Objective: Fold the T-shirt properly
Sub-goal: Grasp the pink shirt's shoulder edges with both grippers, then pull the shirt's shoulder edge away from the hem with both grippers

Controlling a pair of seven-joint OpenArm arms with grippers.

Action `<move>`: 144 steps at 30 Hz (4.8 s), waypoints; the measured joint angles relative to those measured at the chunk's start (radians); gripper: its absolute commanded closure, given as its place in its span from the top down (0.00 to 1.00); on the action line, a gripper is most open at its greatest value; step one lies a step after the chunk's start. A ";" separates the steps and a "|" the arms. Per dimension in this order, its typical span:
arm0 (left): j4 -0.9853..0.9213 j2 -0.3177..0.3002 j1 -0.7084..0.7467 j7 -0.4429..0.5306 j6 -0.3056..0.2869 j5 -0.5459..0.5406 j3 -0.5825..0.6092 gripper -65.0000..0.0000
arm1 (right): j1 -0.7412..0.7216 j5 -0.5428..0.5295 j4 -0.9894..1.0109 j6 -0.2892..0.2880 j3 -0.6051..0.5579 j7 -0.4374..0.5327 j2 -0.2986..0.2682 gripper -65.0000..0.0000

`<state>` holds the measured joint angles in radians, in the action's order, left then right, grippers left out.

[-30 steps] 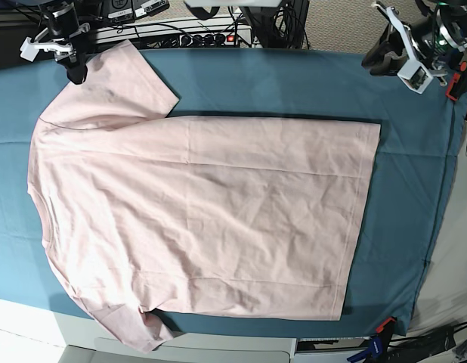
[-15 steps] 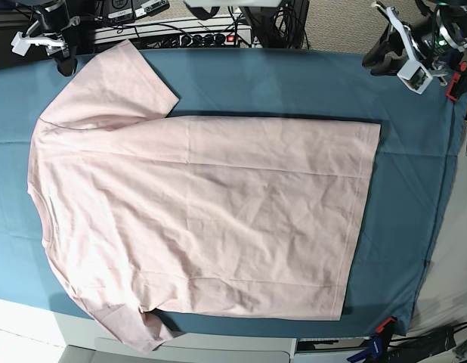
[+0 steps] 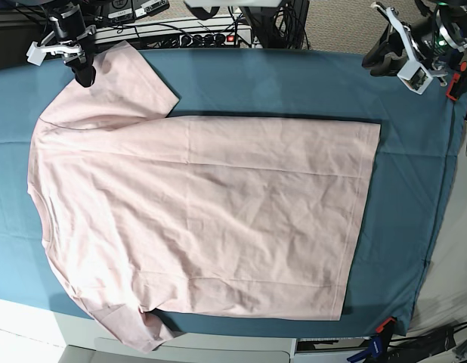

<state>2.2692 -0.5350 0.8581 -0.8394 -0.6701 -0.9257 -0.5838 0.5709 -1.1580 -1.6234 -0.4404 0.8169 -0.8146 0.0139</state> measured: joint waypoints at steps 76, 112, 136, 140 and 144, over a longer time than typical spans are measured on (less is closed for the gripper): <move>-0.534 0.128 -0.572 0.070 0.535 0.256 0.327 0.43 | 0.000 0.036 0.001 0.005 -0.002 -0.019 0.001 0.00; -0.493 0.130 -0.555 -0.020 0.487 0.298 0.324 0.00 | 0.085 0.167 -0.217 -0.098 -0.002 -0.087 -0.006 0.00; -0.311 0.082 -0.379 -0.096 0.487 0.286 0.304 0.00 | 0.272 0.206 -0.354 -0.100 0.117 -0.117 -0.105 0.00; -0.285 0.082 -0.340 -0.103 0.487 0.285 0.286 0.00 | 0.303 0.195 -0.354 -0.100 0.117 -0.130 -0.105 0.00; -0.260 0.080 -0.293 -0.110 0.487 0.283 0.272 0.00 | 0.334 0.192 -0.354 -0.100 0.117 -0.135 -0.105 0.00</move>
<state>2.0090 -0.4553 0.5652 -0.9497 -0.1833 -0.6430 -0.3122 0.9051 -0.9661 -1.9770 -0.5404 0.9344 -0.9497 -0.0914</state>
